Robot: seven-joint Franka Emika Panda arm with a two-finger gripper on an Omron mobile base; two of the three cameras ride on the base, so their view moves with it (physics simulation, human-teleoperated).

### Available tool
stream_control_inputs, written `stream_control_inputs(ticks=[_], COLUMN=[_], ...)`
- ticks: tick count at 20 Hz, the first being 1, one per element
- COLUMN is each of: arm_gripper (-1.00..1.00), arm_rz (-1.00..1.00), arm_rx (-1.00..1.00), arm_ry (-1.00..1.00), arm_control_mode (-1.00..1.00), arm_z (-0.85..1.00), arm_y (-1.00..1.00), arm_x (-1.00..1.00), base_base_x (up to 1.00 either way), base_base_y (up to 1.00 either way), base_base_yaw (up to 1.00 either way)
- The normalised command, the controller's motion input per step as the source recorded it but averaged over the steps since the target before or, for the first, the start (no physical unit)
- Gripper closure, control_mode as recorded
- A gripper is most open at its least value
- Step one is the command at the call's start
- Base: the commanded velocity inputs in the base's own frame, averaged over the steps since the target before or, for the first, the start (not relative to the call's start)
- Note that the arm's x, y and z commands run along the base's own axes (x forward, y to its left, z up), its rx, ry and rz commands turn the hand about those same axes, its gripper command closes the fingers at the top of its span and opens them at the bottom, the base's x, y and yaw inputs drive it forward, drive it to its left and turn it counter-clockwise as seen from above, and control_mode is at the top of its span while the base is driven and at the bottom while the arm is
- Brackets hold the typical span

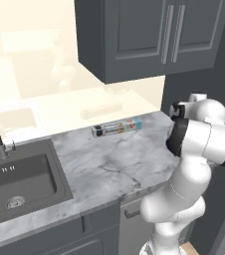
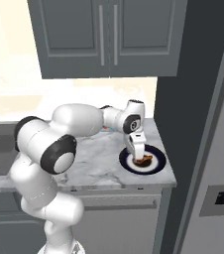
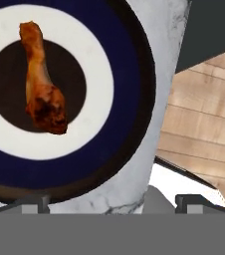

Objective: Pick the chicken drumstick from the counter and place it in the microwave. Then turn on the microwave.

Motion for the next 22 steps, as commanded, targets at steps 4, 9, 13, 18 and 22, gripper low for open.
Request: stream_control_inputs(ticks=[4, 9, 13, 18, 22], arm_gripper=[-1.00, -1.00, -1.00, -1.00, -1.00], arm_rz=[-0.03, -0.01, 0.00, 0.00, 0.00], arm_rx=[0.00, 0.00, 0.00, 0.00, 0.00], arm_ry=[0.00, 0.00, 0.00, 0.00, 0.00], arm_control_mode=[-1.00, -1.00, -1.00, -1.00, -1.00], arm_z=[-0.23, -0.16, -0.08, -0.11, -0.14], arm_y=[-0.10, -0.07, -0.05, -0.17, -0.17], arm_x=[0.17, 0.21, 0.25, 0.14, 0.16], base_base_x=[0.00, 0.00, 0.00, 0.00, 0.00], base_base_y=[0.00, 0.00, 0.00, 0.00, 0.00], base_base_yaw=[0.00, 0.00, 0.00, 0.00, 0.00])
